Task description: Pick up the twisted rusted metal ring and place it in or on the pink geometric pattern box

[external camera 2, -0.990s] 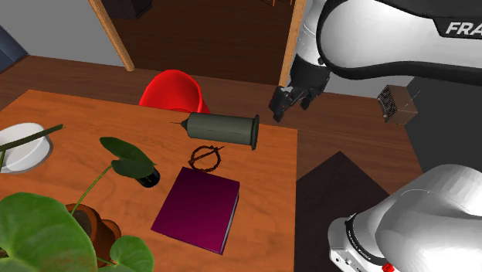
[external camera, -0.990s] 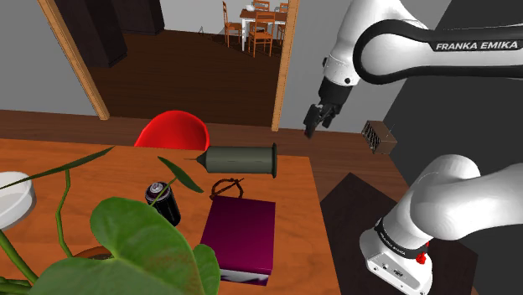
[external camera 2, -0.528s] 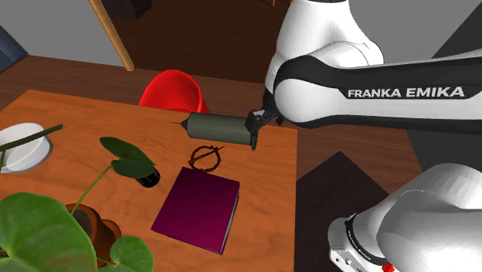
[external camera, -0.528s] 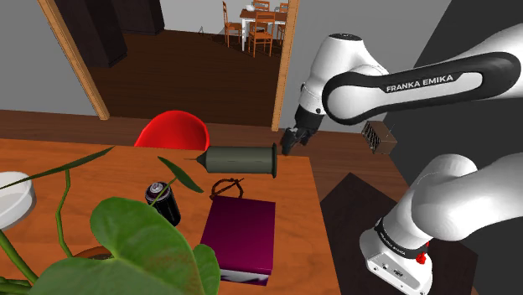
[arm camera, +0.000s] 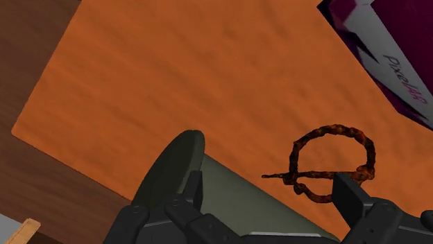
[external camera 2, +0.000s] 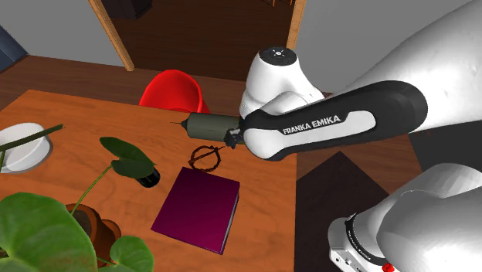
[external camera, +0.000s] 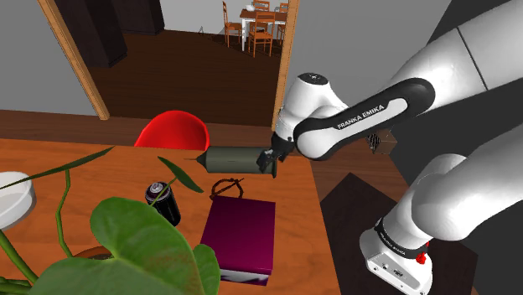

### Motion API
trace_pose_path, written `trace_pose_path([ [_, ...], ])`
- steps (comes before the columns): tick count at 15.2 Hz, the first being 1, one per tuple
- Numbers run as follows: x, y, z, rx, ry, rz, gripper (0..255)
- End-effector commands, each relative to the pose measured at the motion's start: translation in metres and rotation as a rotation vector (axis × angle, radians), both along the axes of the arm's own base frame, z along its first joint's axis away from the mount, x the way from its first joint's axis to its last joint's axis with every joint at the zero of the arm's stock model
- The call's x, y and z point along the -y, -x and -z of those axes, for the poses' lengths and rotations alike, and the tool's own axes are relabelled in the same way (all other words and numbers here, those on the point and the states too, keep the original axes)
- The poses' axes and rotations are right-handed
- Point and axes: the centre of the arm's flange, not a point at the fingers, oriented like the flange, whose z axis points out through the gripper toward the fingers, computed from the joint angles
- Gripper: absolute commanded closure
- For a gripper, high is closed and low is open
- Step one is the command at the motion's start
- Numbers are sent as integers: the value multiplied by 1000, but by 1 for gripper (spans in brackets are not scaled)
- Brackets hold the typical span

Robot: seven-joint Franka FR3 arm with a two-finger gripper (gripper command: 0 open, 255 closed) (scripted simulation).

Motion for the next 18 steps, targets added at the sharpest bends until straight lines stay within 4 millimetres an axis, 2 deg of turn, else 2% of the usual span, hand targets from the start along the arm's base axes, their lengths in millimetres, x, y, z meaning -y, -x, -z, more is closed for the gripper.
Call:
trace_pose_path([
  [1, -11, -9, 20, 20, -3, 6, 0],
  [11, -66, -63, 118, 99, -8, 35, 0],
  [18, -69, -74, 153, 99, -8, 35, 0],
])
